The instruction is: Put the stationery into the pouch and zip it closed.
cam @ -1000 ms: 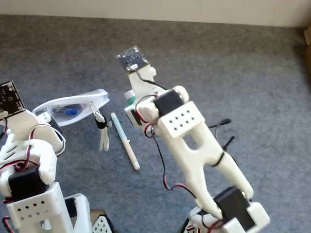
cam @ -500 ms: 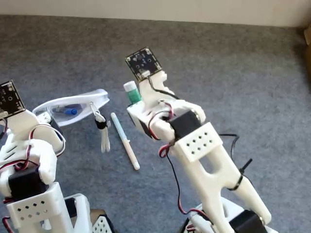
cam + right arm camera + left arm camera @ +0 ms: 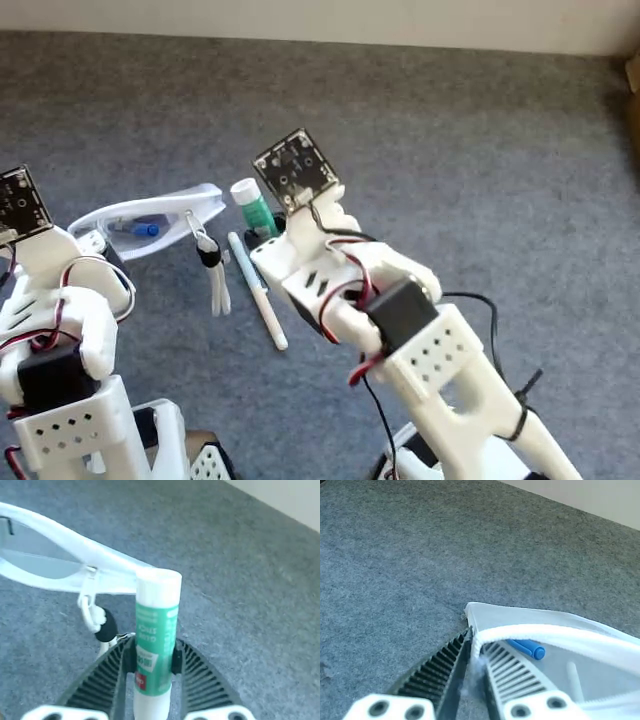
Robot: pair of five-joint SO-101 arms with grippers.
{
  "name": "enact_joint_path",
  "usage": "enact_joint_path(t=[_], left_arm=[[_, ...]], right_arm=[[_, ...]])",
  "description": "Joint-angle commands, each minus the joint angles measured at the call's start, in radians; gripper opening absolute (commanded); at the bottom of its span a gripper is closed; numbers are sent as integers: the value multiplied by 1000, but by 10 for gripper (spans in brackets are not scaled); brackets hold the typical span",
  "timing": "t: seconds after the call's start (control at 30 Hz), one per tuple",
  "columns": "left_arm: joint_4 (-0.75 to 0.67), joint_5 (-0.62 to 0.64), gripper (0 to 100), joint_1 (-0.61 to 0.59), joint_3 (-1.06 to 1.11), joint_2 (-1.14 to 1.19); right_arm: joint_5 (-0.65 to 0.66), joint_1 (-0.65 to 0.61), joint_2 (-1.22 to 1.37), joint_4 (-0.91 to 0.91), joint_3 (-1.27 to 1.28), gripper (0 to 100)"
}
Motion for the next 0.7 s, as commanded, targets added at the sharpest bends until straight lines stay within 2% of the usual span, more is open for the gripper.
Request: enact_joint_path(t=[0.0, 0.4, 0.57, 0.67], left_arm=[[-23, -8, 11, 24, -48, 10], [-23, -8, 11, 24, -48, 10], [-23, -26, 11, 27, -50, 10], [-23, -28, 11, 82, -53, 10]], right_arm=[[3, -33, -82, -31, -1, 5], [2, -50, -137, -76, 1, 5], [-78, -50, -182, -128, 1, 5], [-94, -48, -205, -130, 1, 5]])
